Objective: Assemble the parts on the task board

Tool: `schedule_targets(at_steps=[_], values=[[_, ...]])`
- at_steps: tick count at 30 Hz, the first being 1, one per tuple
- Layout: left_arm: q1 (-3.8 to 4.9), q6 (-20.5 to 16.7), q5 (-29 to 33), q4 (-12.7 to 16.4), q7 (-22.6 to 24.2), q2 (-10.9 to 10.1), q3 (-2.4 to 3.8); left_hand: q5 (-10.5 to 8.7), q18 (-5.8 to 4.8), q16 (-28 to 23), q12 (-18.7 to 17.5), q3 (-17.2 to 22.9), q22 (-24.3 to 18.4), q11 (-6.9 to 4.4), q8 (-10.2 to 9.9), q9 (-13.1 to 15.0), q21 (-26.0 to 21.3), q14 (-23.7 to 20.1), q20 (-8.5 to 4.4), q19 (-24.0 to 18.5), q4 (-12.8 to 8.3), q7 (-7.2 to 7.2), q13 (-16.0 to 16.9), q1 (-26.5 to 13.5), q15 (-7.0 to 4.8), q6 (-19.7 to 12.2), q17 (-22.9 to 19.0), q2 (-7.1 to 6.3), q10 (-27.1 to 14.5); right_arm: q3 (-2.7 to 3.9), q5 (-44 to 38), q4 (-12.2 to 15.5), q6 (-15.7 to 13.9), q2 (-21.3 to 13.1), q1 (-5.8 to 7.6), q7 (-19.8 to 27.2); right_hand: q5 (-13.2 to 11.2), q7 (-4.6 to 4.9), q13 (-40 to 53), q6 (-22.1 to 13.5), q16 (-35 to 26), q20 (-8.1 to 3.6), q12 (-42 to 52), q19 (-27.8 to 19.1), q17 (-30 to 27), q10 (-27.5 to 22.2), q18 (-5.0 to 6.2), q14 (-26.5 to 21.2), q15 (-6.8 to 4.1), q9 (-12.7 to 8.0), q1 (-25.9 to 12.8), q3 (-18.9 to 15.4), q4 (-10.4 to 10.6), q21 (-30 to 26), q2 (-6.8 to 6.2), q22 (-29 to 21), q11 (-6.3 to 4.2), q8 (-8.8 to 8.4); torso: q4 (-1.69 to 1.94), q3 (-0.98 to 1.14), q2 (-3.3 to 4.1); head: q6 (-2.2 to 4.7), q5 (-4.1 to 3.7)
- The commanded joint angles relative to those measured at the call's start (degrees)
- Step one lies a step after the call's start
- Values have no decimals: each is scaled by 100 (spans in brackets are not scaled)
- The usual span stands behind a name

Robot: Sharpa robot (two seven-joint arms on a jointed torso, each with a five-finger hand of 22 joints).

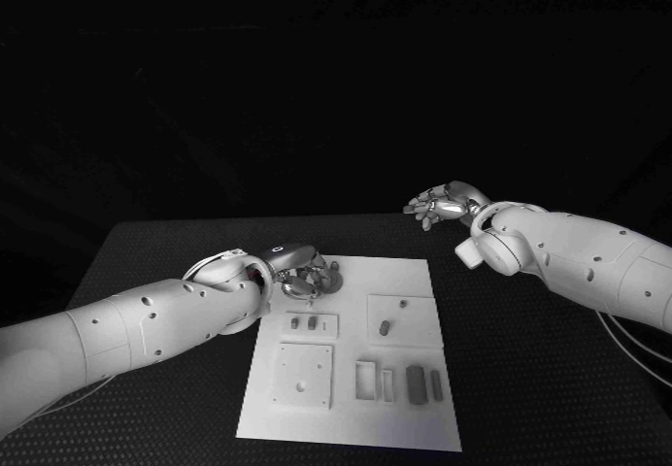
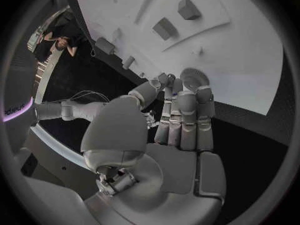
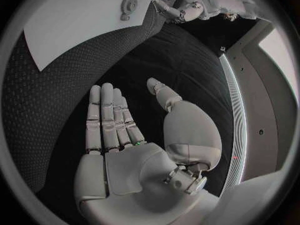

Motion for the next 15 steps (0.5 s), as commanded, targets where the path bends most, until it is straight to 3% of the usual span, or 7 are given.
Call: schedule_targets(at_steps=[1, 8, 15], values=[[50, 311, 204, 81, -3, -133, 2, 15, 251, 11, 19, 43, 63, 2, 23, 11, -27, 10, -98, 20, 1, 0, 40, 11, -45, 47, -6, 93, 39, 2, -8, 15, 63, -9, -1, 44, 29, 83, -7, -29, 18, 10, 37, 20, -6, -35, 46, -41, 13, -7, -35, -12, 12, -36, 29, 10, -7, 38, 5, 1, -4, 8, 20], [74, 391, 204, 157, -33, -388, 1, 12, 246, 6, 15, 44, 60, 0, 22, 14, -38, 11, -100, 11, -5, -1, 43, 10, -47, 49, -9, 89, 45, 2, -8, 19, 61, -28, -1, 42, 29, 83, -11, -29, 18, 9, 39, 21, -7, -35, 46, -41, 13, -8, -34, -12, 11, -39, 29, 14, -7, 39, -3, -7, 5, 0, 26], [74, 562, 75, 149, -39, -400, -2, 12, 244, 4, 14, 47, 59, -1, 22, 15, -43, 12, -102, 9, -8, -3, 46, 13, -48, 51, -11, 89, 49, 2, -8, 16, 66, -23, -1, 41, 30, 83, -14, -29, 18, 9, 41, 23, -7, -35, 46, -41, 13, -9, -32, -12, 11, -42, 29, 17, -7, 40, -14, -6, 9, -1, 33]])
